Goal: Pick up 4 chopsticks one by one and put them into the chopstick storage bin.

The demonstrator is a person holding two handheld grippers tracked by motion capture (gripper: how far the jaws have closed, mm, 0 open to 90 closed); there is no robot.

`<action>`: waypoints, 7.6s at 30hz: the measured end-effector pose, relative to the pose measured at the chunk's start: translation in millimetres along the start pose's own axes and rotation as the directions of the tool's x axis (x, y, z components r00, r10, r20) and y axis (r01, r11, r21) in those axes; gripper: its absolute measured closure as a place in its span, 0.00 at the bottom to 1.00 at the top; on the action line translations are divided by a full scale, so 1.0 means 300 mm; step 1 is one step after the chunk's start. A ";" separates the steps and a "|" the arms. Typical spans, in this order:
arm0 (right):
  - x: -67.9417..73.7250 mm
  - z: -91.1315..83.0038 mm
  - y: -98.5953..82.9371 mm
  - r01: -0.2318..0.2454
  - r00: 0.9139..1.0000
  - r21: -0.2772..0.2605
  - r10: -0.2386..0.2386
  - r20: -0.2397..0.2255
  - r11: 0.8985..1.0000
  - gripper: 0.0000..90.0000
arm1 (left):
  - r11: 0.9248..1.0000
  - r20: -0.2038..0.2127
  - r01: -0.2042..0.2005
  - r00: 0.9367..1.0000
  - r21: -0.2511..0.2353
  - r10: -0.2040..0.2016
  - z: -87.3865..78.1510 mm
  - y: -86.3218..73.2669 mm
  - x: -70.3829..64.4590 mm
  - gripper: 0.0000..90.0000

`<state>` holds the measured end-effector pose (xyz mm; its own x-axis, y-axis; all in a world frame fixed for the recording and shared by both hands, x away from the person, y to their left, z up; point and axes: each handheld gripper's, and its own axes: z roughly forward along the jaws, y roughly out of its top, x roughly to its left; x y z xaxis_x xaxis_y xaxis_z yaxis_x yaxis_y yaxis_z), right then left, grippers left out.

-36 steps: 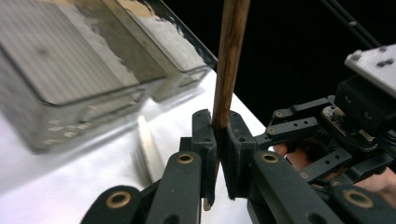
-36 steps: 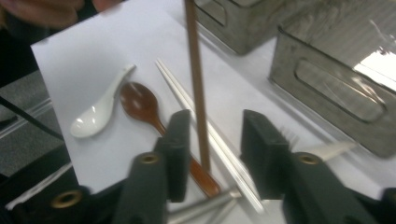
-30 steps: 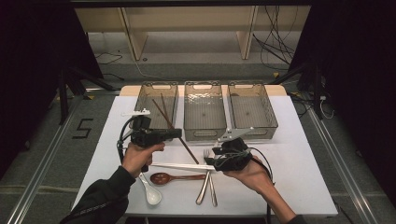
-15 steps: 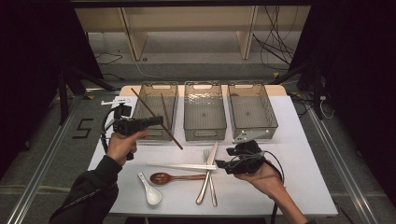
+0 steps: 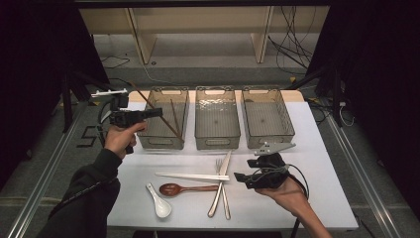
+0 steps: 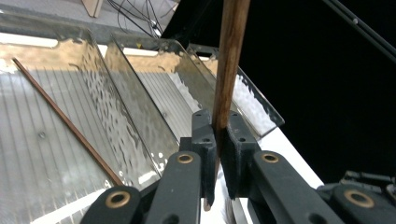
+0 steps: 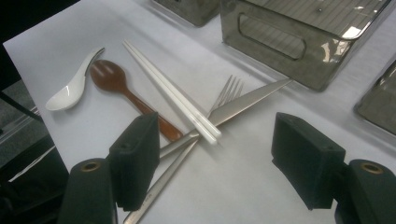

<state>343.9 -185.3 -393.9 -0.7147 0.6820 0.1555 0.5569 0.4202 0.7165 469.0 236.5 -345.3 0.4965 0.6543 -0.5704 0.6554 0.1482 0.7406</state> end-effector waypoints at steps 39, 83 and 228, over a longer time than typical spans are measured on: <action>0.011 -0.008 -0.005 0.014 1.000 -0.003 -0.014 -0.012 1.000 0.34 | 0.983 -0.229 0.050 0.973 0.177 -0.009 0.193 0.052 0.129 0.92; 0.009 -0.005 -0.001 0.019 1.000 -0.003 -0.019 -0.014 1.000 0.34 | 0.904 -0.059 -0.314 0.937 0.291 0.345 0.113 -0.110 -0.124 0.34; -0.003 -0.026 -0.015 0.000 1.000 -0.023 -0.001 -0.014 1.000 0.31 | 0.285 0.362 -0.725 0.594 0.627 0.718 0.442 -0.422 -0.136 0.93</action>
<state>338.6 -192.6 -391.9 -0.7208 0.6734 0.1646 0.5468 0.4064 0.7320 441.3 92.7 -462.9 0.9718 0.2270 0.0641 0.1831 -0.8972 0.4019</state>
